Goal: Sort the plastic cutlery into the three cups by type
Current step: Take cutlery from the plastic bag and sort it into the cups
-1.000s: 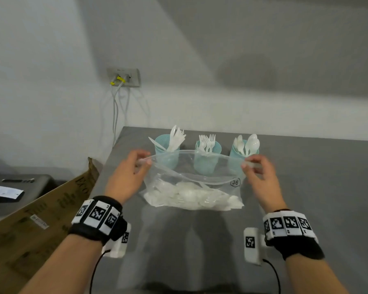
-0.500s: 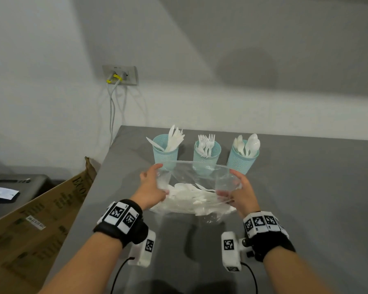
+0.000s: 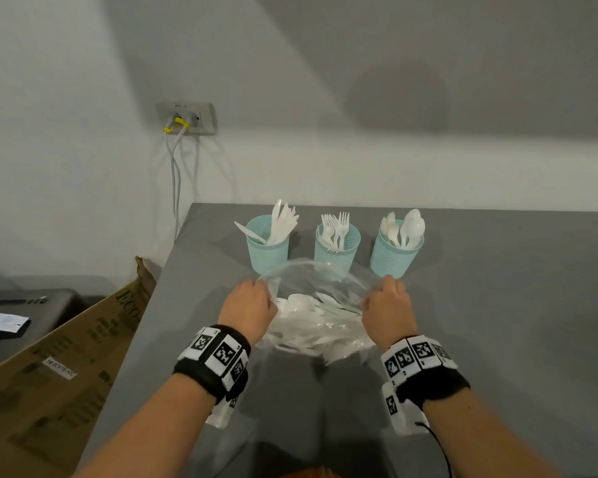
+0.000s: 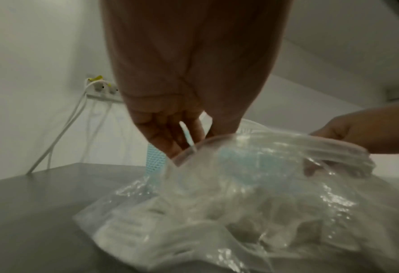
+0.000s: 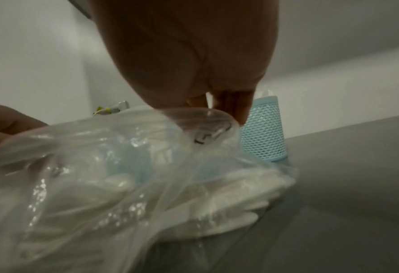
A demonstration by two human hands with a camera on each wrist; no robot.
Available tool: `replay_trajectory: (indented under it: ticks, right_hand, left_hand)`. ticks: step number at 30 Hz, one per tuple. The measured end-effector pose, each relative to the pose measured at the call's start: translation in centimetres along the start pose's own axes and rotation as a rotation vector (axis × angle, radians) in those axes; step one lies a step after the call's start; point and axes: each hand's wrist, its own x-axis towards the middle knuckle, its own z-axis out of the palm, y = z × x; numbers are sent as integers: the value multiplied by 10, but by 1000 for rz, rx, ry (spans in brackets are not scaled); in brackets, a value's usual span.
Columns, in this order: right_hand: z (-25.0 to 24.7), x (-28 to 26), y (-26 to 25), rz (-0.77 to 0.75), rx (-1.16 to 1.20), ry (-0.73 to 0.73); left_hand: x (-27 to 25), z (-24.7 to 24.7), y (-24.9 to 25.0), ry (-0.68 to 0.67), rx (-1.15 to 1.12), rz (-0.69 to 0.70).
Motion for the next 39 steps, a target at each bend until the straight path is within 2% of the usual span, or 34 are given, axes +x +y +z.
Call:
replay_trajectory:
  ticks: [1,3,6,8,12,17,19,22,24,28,31,33,34,36,37,39]
  right_hand:
    - [-1,1,-1,-22,122,-42]
    - [-8,3,0,47,334,-129]
    - [-13,4,17,216,550,-44]
    - [-12,4,28,310,686,25]
    - [-5,2,30,292,623,79]
    - [-7,-1,13,264,450,-79]
    - [-7,-5,6,197,369,-136]
    - [-14,-6,4,133,372,-190]
    - [-20,-2,14,149,429,-199]
    - [-27,1,39,319,749,-193]
    - [-25,1,45,422,881,-271]
    - [-22,0,43,451,887,-303]
    - [-20,0,42,443,840,-290]
    - [-15,-4,36,338,533,-171]
    - [-14,-9,29,232,342,-47]
    - [-8,-19,12,-48,239,182]
  left_hand:
    - [-2,-2,1,15,-115,25]
    - [-4,-4,-1,42,-308,38]
    - [-4,-8,-25,79,-462,-38]
    - [-3,-9,-41,69,-393,-56]
    - [-10,-4,-40,-2,-194,30]
    - [-8,-8,-21,-23,-155,7]
    - [-6,-8,-14,-71,-150,-32]
    - [-6,-10,-14,-148,-194,-82]
    - [-5,-17,-23,-149,-267,-86]
    - [-3,-31,-48,-64,-421,-56]
    - [-8,-32,-59,-121,-533,-83]
    - [-13,-26,-60,-134,-510,-91]
    - [-15,-21,-60,-123,-480,-90]
    - [-20,-14,-56,-73,-410,-84]
    - [-23,-12,-53,-47,-387,-89]
    - [-26,-5,-47,-57,-374,-113]
